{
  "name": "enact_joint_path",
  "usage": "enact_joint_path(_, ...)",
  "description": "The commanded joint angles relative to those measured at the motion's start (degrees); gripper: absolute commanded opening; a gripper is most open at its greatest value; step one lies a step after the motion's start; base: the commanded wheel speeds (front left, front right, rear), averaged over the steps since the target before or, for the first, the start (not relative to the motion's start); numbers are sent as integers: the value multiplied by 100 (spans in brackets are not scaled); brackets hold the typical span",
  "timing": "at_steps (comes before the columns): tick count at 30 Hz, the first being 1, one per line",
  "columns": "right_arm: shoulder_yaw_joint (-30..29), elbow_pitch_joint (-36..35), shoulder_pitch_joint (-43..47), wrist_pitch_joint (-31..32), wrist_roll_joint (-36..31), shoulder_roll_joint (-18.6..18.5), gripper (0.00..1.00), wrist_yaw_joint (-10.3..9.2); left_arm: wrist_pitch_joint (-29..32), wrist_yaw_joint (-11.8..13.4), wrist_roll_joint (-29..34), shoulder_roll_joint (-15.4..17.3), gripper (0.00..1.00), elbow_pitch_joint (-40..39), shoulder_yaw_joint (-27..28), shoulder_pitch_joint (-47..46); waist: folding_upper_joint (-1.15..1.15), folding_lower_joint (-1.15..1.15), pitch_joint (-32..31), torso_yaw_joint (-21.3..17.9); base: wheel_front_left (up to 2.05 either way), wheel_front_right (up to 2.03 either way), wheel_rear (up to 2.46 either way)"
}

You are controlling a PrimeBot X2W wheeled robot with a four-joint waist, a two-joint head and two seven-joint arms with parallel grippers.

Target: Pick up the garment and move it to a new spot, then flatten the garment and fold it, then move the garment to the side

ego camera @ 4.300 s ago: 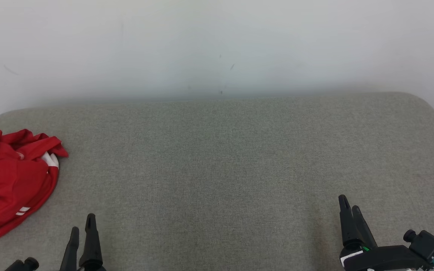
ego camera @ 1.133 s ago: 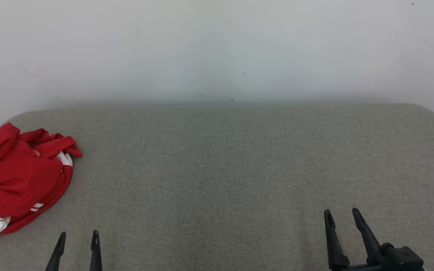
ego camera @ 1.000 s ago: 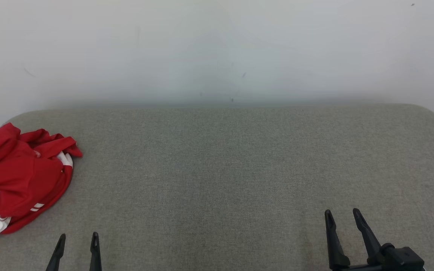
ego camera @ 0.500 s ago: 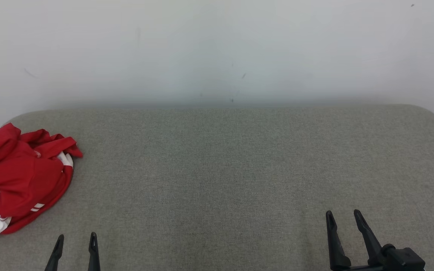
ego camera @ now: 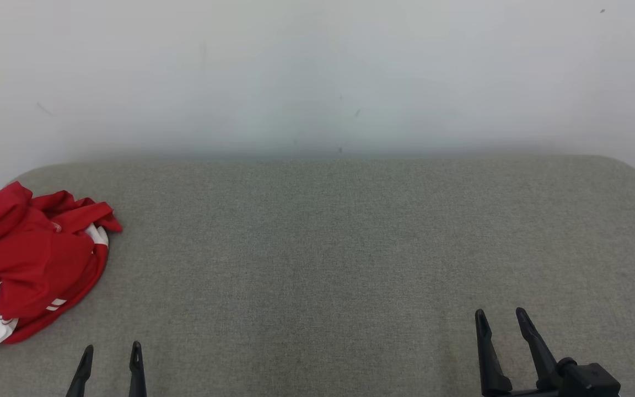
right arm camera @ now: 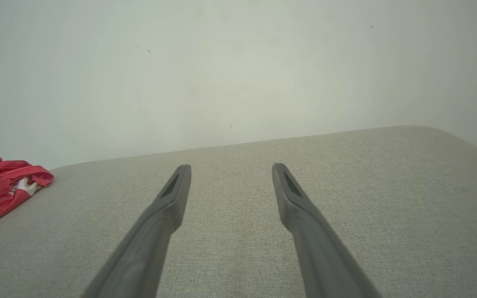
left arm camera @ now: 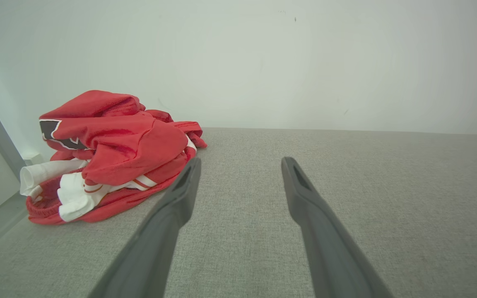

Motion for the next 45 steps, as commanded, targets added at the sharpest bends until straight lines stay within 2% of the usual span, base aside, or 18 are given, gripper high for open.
enact_joint_path(1,19,7,-10,-4,39,-5,100,21,-20,-9,-17,-18,100,13,20,35,0,0,-10,-1,0,0,0)
enact_joint_path(13,21,-4,9,-4,48,-5,100,21,-20,-2,8,-35,100,32,45,22,0,0,-46,52,0,0,0)
enact_joint_path(20,-1,-13,50,-3,85,-5,100,21,-20,-2,83,-42,100,72,154,46,0,0,-42,243,0,0,0)
enact_joint_path(30,23,-12,102,-4,133,-5,100,21,-20,-2,171,-41,100,119,366,46,0,0,-58,768,0,0,0)
enact_joint_path(45,-12,29,138,-3,183,-5,100,20,-20,-2,195,-7,100,234,426,45,0,0,-63,1824,0,0,0)
